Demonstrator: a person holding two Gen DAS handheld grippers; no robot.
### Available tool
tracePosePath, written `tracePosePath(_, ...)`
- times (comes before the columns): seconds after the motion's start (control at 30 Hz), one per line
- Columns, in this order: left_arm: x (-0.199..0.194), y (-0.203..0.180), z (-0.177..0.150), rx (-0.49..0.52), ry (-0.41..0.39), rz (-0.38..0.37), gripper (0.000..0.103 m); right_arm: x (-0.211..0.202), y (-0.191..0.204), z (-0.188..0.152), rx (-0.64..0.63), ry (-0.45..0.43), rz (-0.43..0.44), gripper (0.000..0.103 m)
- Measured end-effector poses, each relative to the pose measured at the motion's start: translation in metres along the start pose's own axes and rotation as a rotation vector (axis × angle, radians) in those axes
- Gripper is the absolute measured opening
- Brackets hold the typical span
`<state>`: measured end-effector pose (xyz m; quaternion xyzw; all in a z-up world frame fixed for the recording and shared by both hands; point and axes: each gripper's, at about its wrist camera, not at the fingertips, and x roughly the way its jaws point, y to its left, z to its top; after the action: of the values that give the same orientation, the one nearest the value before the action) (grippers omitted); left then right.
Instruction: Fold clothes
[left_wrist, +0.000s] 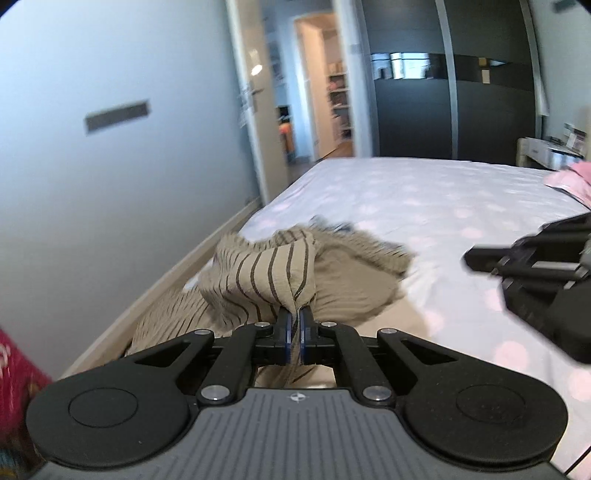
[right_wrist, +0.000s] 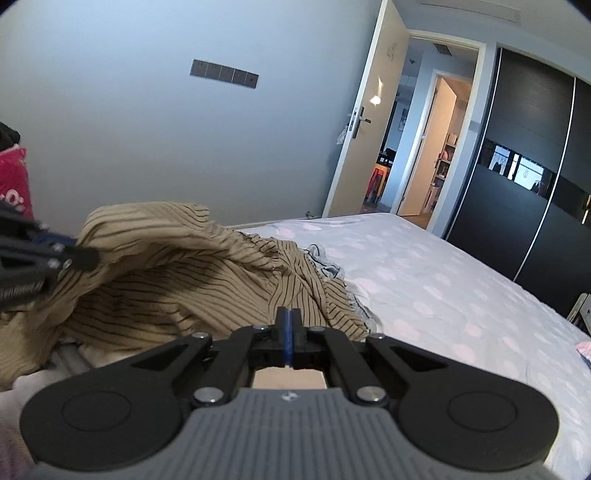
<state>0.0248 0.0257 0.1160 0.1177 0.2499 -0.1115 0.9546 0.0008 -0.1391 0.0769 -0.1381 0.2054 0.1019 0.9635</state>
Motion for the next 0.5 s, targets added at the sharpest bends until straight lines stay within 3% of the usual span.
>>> tracePosePath(0.17, -0.035, -0.041, 0.009, 0.099, -0.032, -0.114, 0.002, -0.041, -0.008, -0.018, -0.005, 0.004, -0.017, 0.0)
tracePosePath(0.5, -0.052, -0.125, 0.004, 0.271, -0.051, -0.331, 0.002, -0.102, -0.06, -0.067, 0.036, 0.065, -0.11, 0.0)
